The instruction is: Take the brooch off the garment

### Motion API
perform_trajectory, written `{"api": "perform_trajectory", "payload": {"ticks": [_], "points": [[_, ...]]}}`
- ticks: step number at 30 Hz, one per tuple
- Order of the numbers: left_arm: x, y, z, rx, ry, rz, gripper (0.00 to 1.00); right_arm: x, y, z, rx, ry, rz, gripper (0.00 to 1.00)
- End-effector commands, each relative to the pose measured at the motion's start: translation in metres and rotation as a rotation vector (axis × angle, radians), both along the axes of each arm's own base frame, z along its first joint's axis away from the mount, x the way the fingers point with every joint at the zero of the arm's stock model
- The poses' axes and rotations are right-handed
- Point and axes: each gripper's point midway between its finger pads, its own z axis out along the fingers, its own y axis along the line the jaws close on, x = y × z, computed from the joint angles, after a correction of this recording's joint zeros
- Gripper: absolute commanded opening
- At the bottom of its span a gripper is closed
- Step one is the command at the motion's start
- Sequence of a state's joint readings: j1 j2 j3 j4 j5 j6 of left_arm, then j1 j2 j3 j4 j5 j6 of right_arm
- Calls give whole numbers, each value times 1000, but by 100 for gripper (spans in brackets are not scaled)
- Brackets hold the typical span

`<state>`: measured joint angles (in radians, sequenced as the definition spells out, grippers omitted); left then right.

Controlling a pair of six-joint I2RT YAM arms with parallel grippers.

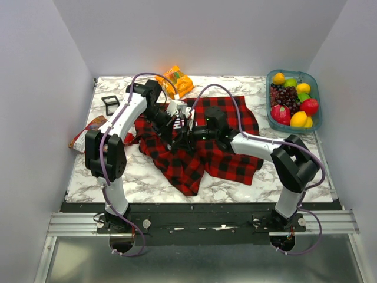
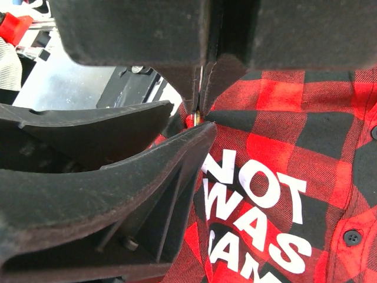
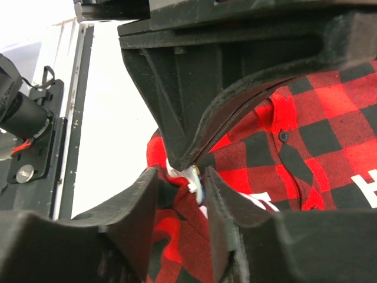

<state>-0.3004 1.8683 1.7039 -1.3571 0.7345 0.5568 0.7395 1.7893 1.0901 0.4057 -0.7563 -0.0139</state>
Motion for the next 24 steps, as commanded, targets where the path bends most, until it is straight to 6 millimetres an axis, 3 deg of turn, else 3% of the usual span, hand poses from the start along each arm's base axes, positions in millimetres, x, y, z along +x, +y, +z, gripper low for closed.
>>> {"api": "perform_trajectory", "payload": {"ticks": [1, 24], "points": [[-34, 6, 20, -10, 114, -11, 0, -4, 8, -2, -4, 13, 43, 41], [-26, 8, 24, -54, 109, 6, 0, 5, 9, -12, -58, -4, 40, 37]]}}
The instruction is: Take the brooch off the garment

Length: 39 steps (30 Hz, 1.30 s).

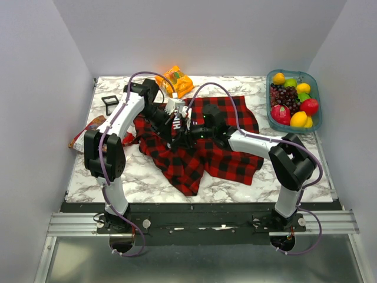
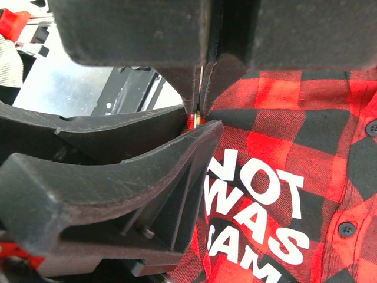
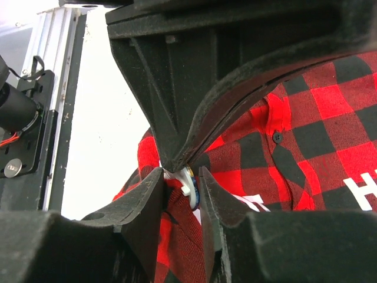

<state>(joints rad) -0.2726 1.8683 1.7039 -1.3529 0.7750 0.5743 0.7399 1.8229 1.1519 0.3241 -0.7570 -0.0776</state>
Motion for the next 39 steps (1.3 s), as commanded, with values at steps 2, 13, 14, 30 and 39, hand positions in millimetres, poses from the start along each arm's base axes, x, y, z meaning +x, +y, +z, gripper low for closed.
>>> {"api": "perform_trajectory", "payload": {"ticks": [2, 13, 14, 30, 39], "points": [[-31, 6, 20, -13, 107, -12, 0, -2, 6, -5, -16, 27, 22, 38], [-29, 11, 21, -23, 80, -21, 0, -1, 6, -7, -21, 78, 35, 38], [-29, 11, 22, -27, 76, -25, 0, -1, 6, -6, -22, 79, 35, 38], [-32, 11, 23, -43, 58, -41, 0, 6, 3, -14, -67, 105, -6, 50], [-35, 12, 23, -55, 50, -51, 0, 13, -2, -10, -44, 191, -37, 42]]}}
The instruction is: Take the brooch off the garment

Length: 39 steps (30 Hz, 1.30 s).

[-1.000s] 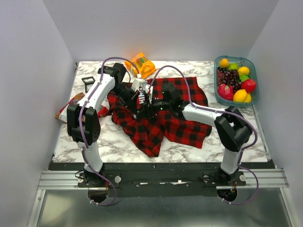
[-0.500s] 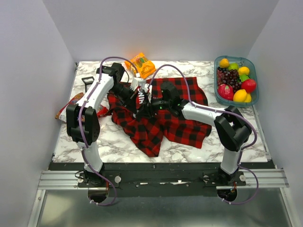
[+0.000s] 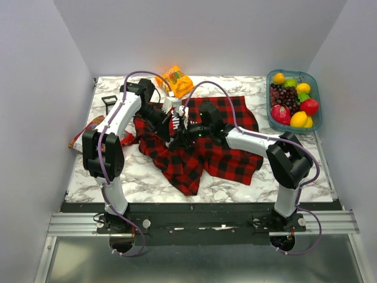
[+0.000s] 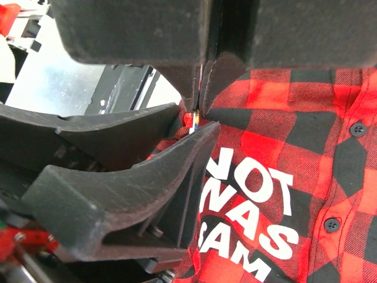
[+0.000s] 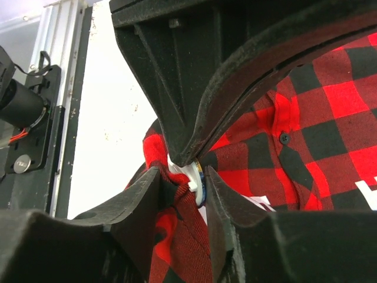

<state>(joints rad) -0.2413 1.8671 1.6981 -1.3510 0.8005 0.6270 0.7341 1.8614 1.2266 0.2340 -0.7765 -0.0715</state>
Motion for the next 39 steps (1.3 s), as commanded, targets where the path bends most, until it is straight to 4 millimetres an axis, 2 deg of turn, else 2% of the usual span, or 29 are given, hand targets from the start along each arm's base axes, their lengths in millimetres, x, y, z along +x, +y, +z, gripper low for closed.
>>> {"api": "perform_trajectory", "payload": {"ticks": [1, 7, 16, 23, 33, 39], "points": [[-41, 6, 24, -27, 74, -46, 0, 7, -6, -5, -7, 145, -36, 41], [-43, 5, 23, -40, 74, -56, 0, 7, -6, -4, 2, 167, -25, 36], [-44, 9, 21, -41, 39, -82, 0, 6, -8, -1, 21, 258, -44, 44], [-45, 10, 21, -44, 20, -97, 0, 8, -9, -1, 19, 314, -53, 38], [-47, 11, 21, -48, -3, -113, 0, 9, -11, -9, 3, 377, -61, 34], [-47, 11, 25, -57, -30, -120, 0, 9, -14, -9, 3, 409, -71, 41]]}}
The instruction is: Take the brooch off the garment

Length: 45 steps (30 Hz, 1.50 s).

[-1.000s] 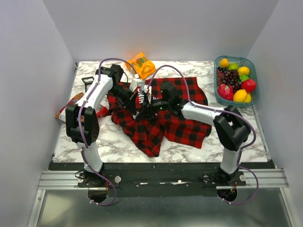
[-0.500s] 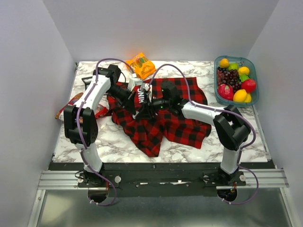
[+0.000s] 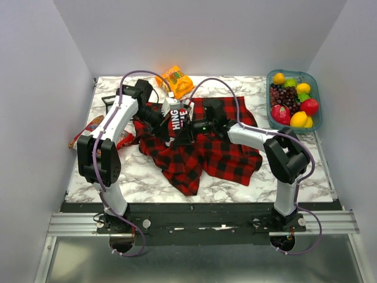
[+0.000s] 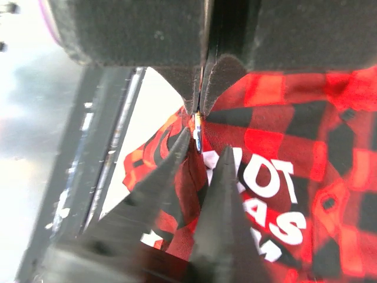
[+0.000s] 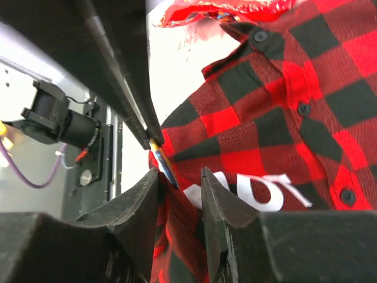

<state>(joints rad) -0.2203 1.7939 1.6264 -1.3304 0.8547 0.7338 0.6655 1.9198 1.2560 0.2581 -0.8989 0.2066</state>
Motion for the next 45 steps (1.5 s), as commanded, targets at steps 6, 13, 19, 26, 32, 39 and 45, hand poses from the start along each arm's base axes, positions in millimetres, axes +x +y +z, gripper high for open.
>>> {"api": "perform_trajectory", "payload": {"ticks": [6, 13, 19, 26, 32, 39, 45], "points": [[-38, 5, 17, 5, 67, -64, 0, 2, -1, -2, -17, 110, -16, 50], [-37, 3, 18, 0, 85, -55, 0, 5, 4, 6, 5, 97, -11, 52], [-36, 2, 18, -3, 114, -36, 0, 5, 7, 8, 15, 113, -16, 51], [-36, -3, 22, -40, 146, -17, 0, 13, 7, 3, -16, 99, -52, 42], [-38, -5, 21, -51, 170, -10, 0, 12, 10, 5, -10, 99, -44, 45], [-37, -7, 24, -71, 188, 5, 0, 8, 10, 2, -21, 72, -25, 41], [-36, -7, 24, -82, 204, 18, 0, 11, 7, -2, -45, 24, -35, 35]]}}
